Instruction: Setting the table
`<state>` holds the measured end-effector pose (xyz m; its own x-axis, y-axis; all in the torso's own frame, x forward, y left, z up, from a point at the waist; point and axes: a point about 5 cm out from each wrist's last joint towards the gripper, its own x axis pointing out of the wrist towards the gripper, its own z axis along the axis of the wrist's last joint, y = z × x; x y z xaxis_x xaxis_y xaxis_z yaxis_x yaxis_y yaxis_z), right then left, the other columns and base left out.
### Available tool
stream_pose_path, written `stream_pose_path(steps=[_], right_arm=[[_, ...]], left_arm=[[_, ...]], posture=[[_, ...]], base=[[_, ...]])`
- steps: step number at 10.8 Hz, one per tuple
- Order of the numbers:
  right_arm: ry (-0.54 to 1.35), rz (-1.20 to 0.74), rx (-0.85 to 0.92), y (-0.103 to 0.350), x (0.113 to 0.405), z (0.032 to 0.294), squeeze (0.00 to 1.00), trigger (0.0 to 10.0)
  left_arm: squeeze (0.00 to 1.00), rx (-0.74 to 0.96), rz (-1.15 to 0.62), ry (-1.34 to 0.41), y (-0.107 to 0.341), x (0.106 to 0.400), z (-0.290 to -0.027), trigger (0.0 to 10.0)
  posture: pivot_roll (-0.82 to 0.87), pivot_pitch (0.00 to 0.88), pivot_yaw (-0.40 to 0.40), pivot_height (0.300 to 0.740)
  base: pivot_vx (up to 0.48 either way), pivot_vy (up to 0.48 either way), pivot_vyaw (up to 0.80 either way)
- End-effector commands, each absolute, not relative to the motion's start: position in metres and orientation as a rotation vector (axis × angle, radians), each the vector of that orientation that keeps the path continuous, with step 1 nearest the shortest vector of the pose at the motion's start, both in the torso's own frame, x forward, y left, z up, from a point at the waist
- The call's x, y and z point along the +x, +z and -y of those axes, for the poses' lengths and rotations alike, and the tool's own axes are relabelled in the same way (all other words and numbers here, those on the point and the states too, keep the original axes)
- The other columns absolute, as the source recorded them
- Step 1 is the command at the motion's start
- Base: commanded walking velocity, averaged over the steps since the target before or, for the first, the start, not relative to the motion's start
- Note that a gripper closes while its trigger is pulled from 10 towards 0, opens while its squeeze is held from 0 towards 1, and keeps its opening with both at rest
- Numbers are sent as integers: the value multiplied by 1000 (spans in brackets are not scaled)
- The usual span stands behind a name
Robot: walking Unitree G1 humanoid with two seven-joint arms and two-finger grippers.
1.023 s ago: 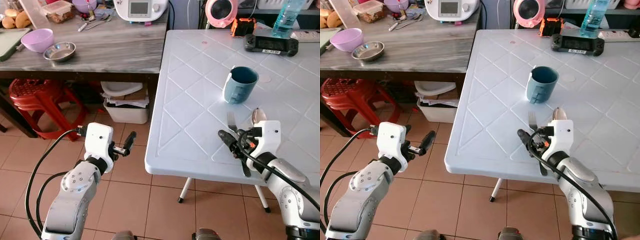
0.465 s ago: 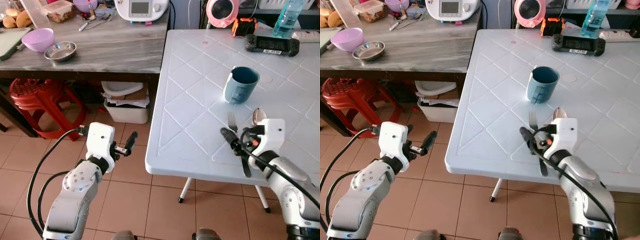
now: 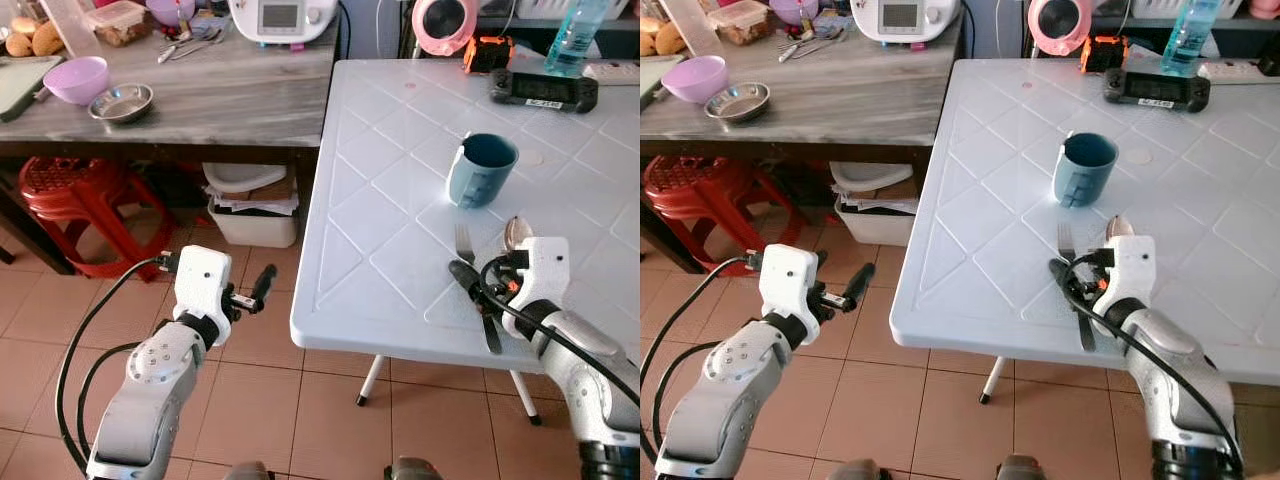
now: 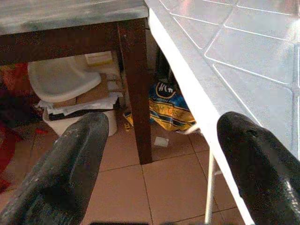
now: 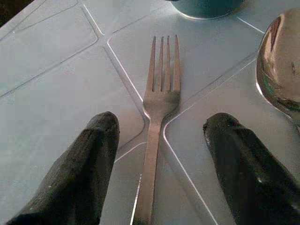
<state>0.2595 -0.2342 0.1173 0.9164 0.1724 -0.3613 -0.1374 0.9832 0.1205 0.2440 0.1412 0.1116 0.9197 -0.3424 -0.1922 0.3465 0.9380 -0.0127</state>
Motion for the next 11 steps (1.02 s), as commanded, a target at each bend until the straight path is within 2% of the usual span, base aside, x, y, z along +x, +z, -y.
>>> stream_pose_path(steps=[1,8,9,11], right_arm=[[167,-436,114,109,258,234,0,0],[199,-612,285,89,245,226,0,0],[197,-629,275,87,244,226,0,0],[161,-634,136,88,246,233,0,0]], left_arm=[[0,30,-212,-361,110,243,-142,10000],[0,9,-271,-384,101,242,-139,10000],[0,9,-273,-385,101,242,-139,10000],[0,4,-288,-393,99,241,-137,10000]], posture=[[-16,62,84,740],[-26,53,76,740],[-26,53,76,740],[-31,50,70,740]], base=[[0,0,0],[0,0,0],[0,0,0],[0,0,0]])
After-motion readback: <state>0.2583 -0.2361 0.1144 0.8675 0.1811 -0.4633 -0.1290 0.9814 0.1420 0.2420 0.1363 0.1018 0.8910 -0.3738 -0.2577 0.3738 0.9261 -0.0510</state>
